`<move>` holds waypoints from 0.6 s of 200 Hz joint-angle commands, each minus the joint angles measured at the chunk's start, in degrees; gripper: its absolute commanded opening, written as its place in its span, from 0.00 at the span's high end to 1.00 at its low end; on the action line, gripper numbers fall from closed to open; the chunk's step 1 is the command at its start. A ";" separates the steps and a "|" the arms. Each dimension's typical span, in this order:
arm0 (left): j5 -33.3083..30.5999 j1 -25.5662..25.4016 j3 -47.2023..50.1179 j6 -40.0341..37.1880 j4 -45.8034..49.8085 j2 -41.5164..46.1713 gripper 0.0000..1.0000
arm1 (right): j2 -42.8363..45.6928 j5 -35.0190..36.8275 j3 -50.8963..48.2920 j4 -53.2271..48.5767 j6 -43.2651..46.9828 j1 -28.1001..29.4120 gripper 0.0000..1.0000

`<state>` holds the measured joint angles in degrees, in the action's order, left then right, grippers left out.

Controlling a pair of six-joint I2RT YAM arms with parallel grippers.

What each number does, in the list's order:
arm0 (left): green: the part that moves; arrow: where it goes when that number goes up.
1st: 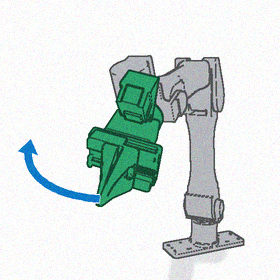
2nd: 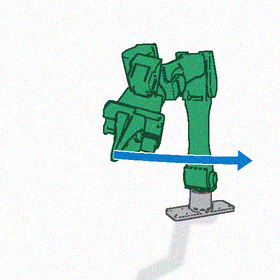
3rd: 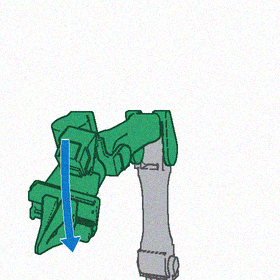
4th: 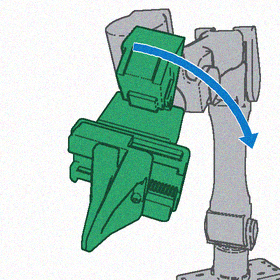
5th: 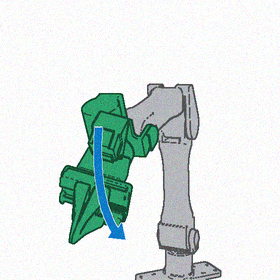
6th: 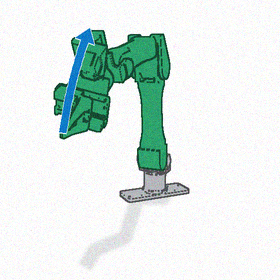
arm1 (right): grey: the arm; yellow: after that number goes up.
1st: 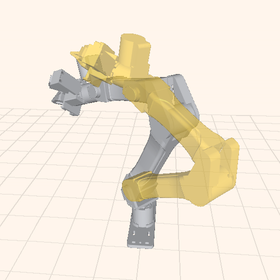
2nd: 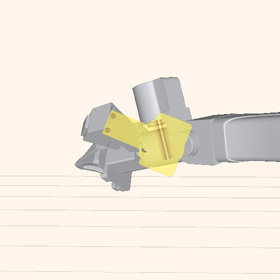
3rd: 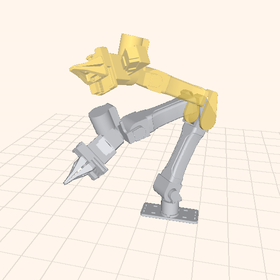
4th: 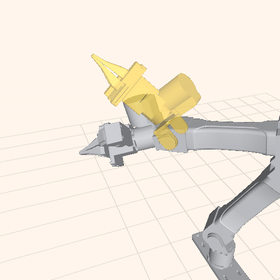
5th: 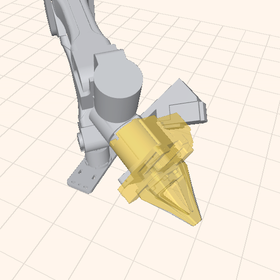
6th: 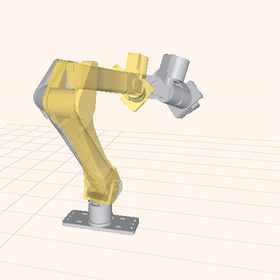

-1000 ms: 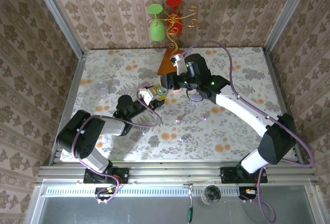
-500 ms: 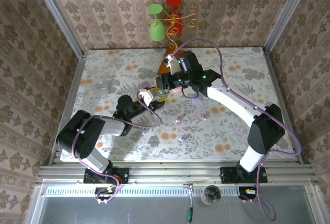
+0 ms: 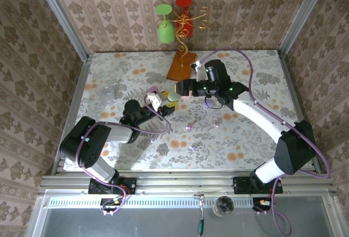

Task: Insert the wireless bluetooth earbuds into the charging case

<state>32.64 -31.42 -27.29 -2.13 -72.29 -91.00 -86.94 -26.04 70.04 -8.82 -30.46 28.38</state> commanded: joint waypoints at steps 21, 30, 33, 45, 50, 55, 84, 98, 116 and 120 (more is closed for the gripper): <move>3.27 0.57 -2.88 5.47 -1.72 2.39 0.57 | 0.82 -14.07 -7.82 14.15 -14.78 -2.80 0.25; 3.79 0.57 -3.31 6.10 -1.84 2.39 0.57 | 0.30 -16.44 -8.97 17.32 -17.65 -2.79 0.26; 3.83 0.57 -3.42 6.28 -1.85 2.36 0.57 | 0.16 -17.26 -9.49 18.58 -18.71 -2.76 0.25; 3.83 0.54 -3.90 6.87 -1.93 2.39 0.57 | -0.70 -19.80 -11.21 24.26 -23.68 -2.76 0.26; 3.83 0.58 -4.06 7.09 -2.01 2.41 0.57 | -1.00 -20.34 -11.95 26.52 -25.73 -2.79 0.27; 3.82 0.49 -4.13 7.25 -2.11 2.42 0.57 | -1.34 -20.66 -12.75 29.17 -27.83 -2.80 0.28; 6.11 0.44 -5.31 7.65 -2.07 2.29 0.58 | -3.88 -22.48 -16.00 43.42 -39.44 -2.87 0.32; 6.22 0.31 -5.58 7.66 -2.09 2.25 0.58 | -5.19 -23.23 -16.99 49.00 -43.48 -2.89 0.39; 5.86 0.31 -5.58 7.48 -2.06 2.17 0.58 | -6.33 -23.73 -17.84 53.88 -46.81 -2.84 0.54; 5.77 0.26 -5.58 7.30 -1.96 2.15 0.58 | -6.49 -23.79 -18.01 54.54 -47.23 -2.85 0.56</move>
<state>36.95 -31.35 -31.40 4.14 -72.07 -90.24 -91.90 -46.46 53.28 33.01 -68.62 25.39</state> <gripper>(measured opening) 0.424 0.496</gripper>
